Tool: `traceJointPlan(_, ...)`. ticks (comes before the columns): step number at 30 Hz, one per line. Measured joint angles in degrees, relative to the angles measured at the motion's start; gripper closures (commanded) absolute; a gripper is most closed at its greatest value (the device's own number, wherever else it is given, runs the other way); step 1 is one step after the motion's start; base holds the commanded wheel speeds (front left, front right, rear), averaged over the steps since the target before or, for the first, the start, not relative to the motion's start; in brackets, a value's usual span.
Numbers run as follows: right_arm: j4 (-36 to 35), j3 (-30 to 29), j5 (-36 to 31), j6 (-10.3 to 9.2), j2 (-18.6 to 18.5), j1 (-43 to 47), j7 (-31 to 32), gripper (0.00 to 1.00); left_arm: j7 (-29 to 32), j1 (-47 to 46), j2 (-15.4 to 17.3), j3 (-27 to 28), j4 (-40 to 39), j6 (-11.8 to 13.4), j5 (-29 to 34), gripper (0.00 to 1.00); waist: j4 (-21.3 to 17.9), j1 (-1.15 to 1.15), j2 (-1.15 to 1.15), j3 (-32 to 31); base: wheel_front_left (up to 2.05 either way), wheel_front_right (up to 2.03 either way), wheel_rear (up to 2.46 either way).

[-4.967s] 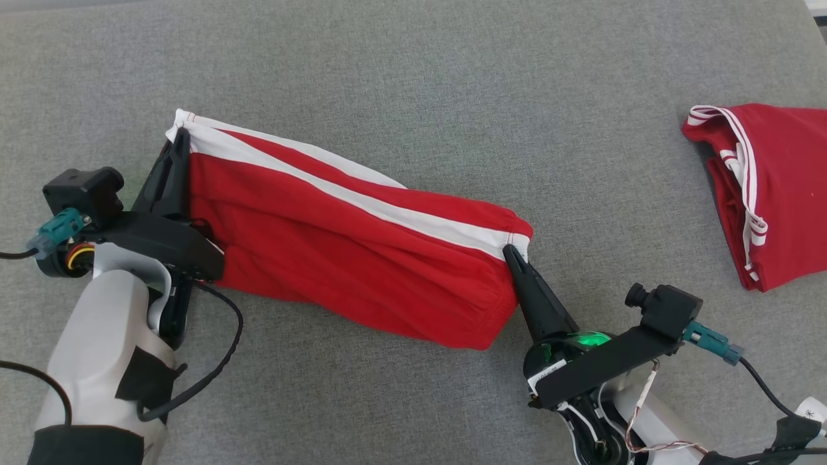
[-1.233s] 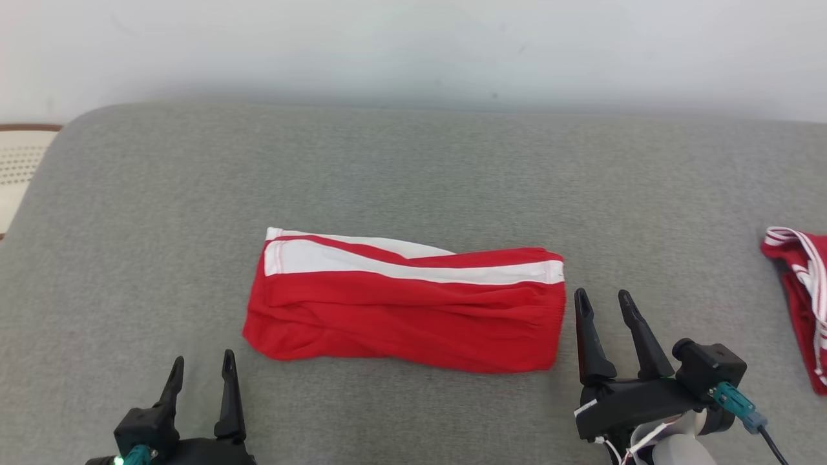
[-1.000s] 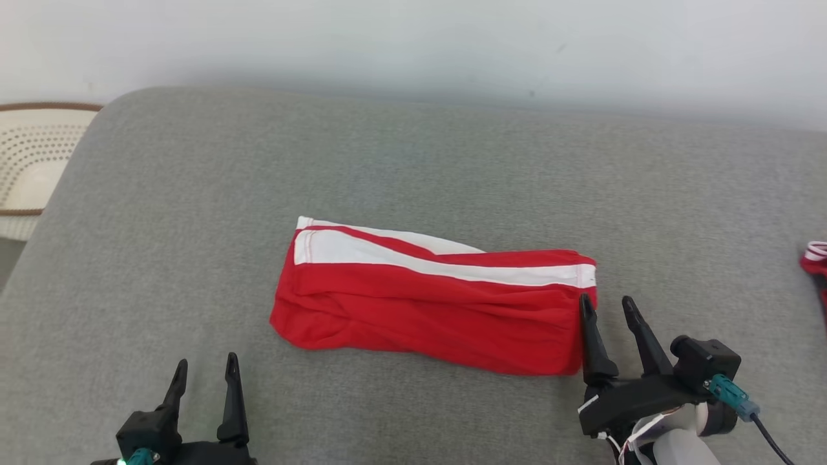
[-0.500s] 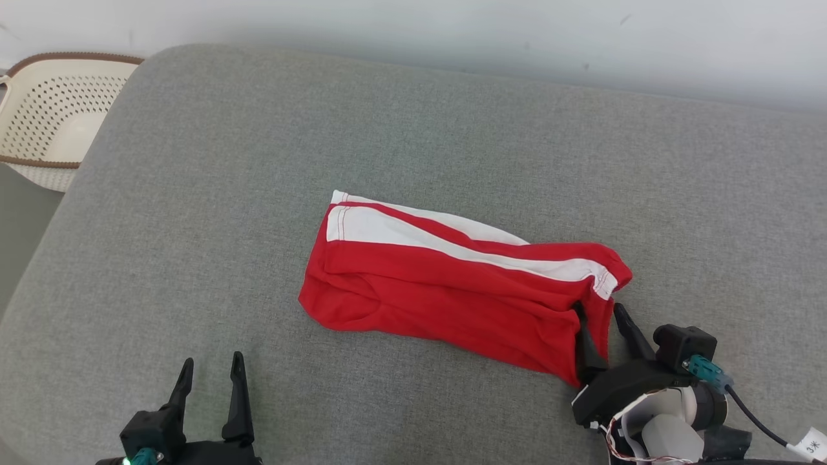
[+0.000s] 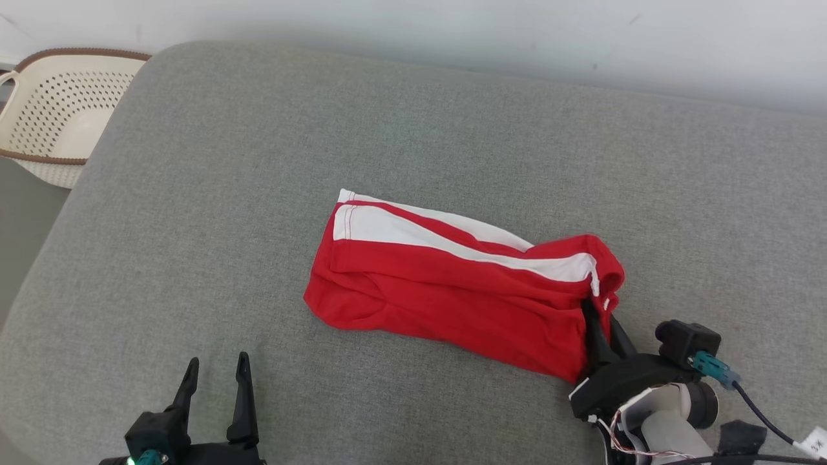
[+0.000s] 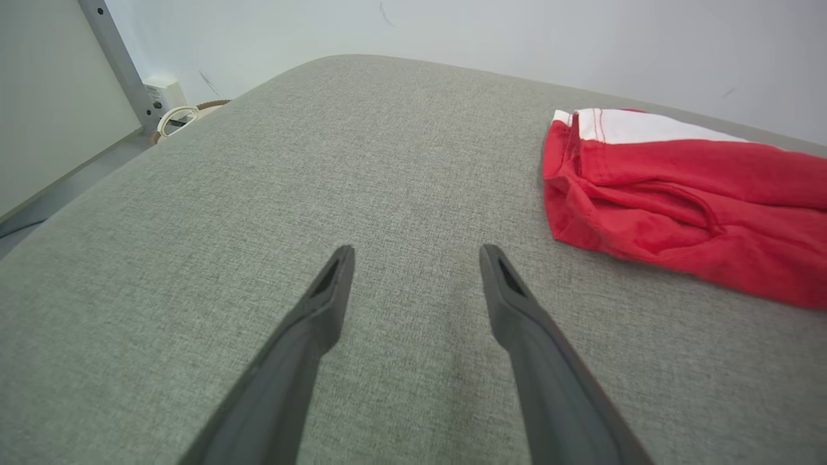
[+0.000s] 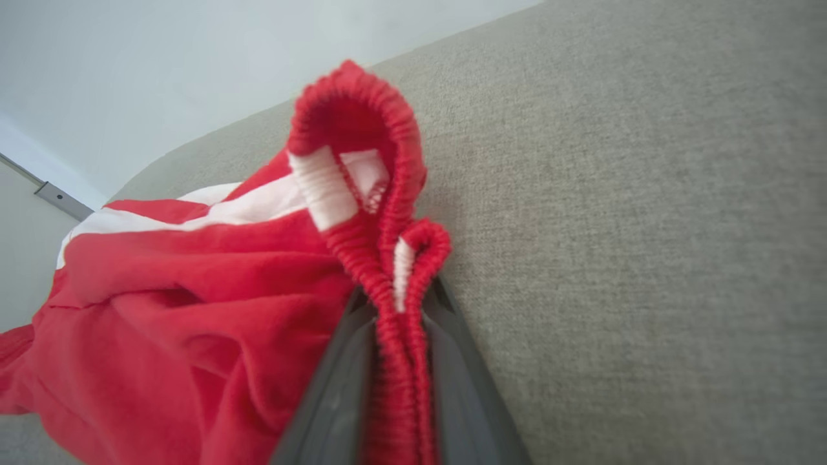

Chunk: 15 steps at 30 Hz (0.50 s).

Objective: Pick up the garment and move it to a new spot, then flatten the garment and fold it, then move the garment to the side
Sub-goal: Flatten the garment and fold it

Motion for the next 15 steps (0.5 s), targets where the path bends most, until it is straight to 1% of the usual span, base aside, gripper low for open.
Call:
traceJointPlan(4,-1.5,-3.1,2.2,0.12,-0.2,1.4,0.2,1.0,0.0,0.4,0.0,0.0,-0.3,-0.2,0.4,0.0,-0.8,0.0,0.0,-0.7,0.0,0.0,0.0)
traceJointPlan(7,-2.0,-5.1,3.8,0.12,-1.5,2.3,0.2,1.0,0.0,0.5,0.0,-0.1,-0.3,-0.7,0.5,0.0,-1.7,0.0,0.0,-1.2,0.0,0.0,0.0)
traceJointPlan(9,-2.3,-5.7,4.3,0.11,-3.0,2.9,0.3,1.0,0.0,0.5,0.0,-0.3,-0.3,-0.7,0.5,0.0,-2.4,0.0,0.0,-1.6,0.0,0.0,0.0)
traceJointPlan(13,-3.9,-5.4,5.4,0.11,-5.9,3.1,0.3,1.0,0.0,0.5,0.0,-0.8,-0.2,-0.9,0.4,0.0,-4.0,0.0,0.0,-2.2,0.0,0.0,0.0)
traceJointPlan(15,-5.4,-3.5,6.3,0.11,-7.2,2.9,0.3,1.0,0.0,0.5,0.0,-1.1,-0.1,-0.9,0.1,0.0,-4.9,0.0,0.0,-2.4,0.0,0.0,0.0)
